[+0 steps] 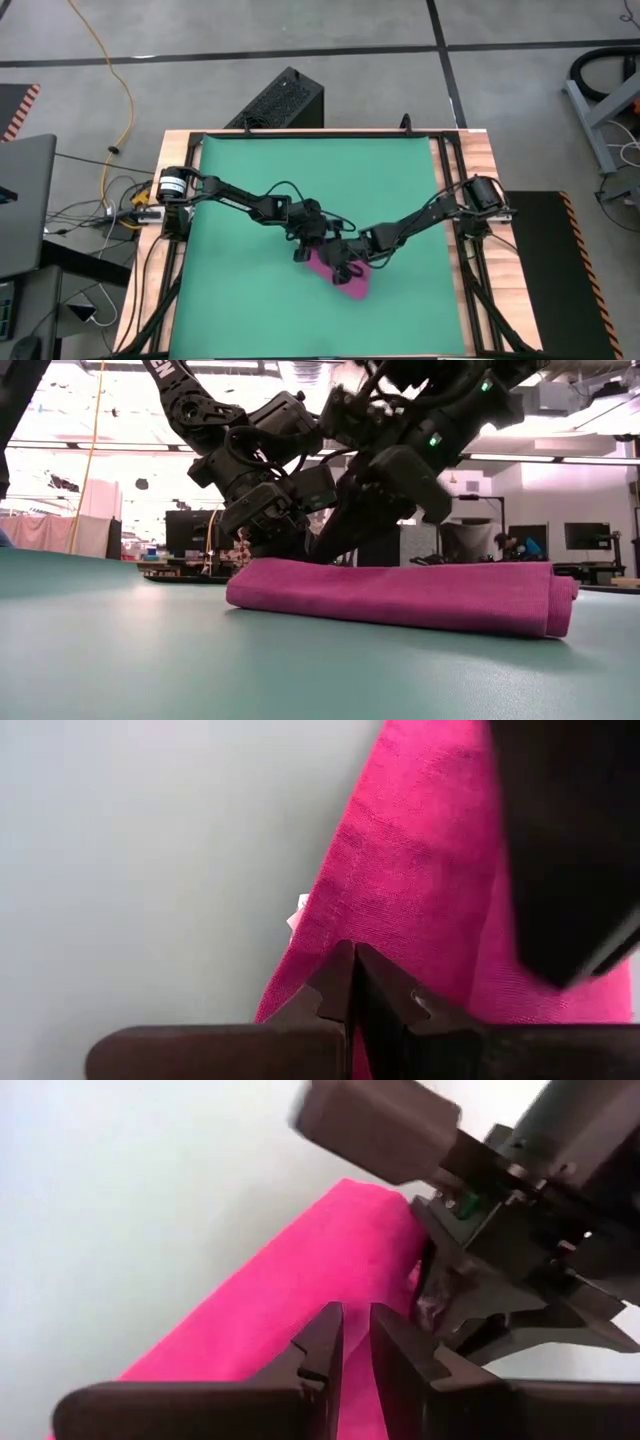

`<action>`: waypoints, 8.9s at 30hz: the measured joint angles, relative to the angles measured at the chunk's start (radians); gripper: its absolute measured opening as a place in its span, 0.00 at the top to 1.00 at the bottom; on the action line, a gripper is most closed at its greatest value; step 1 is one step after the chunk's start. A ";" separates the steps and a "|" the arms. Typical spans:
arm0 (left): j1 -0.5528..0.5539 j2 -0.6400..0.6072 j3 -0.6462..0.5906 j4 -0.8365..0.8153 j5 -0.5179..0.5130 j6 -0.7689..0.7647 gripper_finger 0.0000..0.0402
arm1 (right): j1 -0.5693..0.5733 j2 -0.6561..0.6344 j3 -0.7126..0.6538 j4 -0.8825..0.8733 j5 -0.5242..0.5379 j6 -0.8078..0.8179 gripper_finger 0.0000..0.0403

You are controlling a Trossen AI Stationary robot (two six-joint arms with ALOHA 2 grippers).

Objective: Roll towel
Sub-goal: Roll the pink towel

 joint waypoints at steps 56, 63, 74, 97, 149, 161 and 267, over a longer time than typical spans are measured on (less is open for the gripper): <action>-0.271 -0.296 -0.247 0.144 -0.408 -0.224 1.00 | 0.023 0.058 0.005 0.042 -0.205 -0.111 0.81; -0.299 -0.293 -0.248 0.140 -0.343 -0.263 1.00 | 0.023 0.057 0.005 0.042 -0.204 -0.107 0.81; -0.329 -0.185 -0.238 0.180 -0.342 -0.296 1.00 | 0.007 0.057 0.004 0.020 -0.203 -0.096 0.81; -0.390 -0.184 -0.238 0.155 -0.281 -0.424 1.00 | -0.067 0.144 0.008 0.050 -0.112 0.062 0.94; -0.420 -0.235 -0.238 -0.018 -0.331 -0.424 1.00 | -0.060 -0.013 -0.155 0.013 0.035 0.134 0.99; -0.477 -0.451 -0.240 -0.096 -0.600 -0.444 1.00 | 0.008 -0.013 -0.171 0.038 0.095 0.321 0.99; -0.503 -0.150 -0.282 0.342 -0.730 -0.067 1.00 | 0.232 0.002 -0.151 -0.278 0.222 0.289 0.95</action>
